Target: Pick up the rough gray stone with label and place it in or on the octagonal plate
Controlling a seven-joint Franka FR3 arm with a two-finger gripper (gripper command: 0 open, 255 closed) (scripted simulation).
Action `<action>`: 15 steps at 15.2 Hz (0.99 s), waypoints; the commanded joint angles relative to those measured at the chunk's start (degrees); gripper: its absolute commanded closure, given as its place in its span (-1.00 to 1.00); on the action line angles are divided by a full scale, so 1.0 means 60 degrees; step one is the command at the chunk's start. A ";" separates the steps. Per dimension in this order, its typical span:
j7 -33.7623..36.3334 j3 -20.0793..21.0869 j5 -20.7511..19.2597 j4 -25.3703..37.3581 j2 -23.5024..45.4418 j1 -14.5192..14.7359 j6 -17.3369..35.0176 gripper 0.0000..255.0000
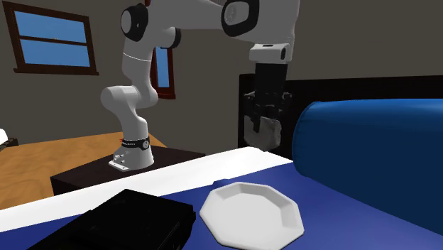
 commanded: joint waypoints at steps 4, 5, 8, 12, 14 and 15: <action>-0.0890 -0.0262 0.0069 0.1335 0.0799 -0.0721 -0.0622 1.00; -0.1053 -0.0305 0.0088 0.1694 0.1011 -0.0871 -0.0785 1.00; -0.1516 -0.0411 0.0152 0.2961 0.1757 -0.1344 -0.1350 1.00; -0.2035 -0.0485 0.0249 0.5078 0.3052 -0.2007 -0.2216 1.00; -0.2062 -0.0487 0.0247 0.4710 0.2987 -0.1981 -0.1915 1.00; -0.2075 -0.0488 0.0247 0.4554 0.2971 -0.1971 -0.1776 1.00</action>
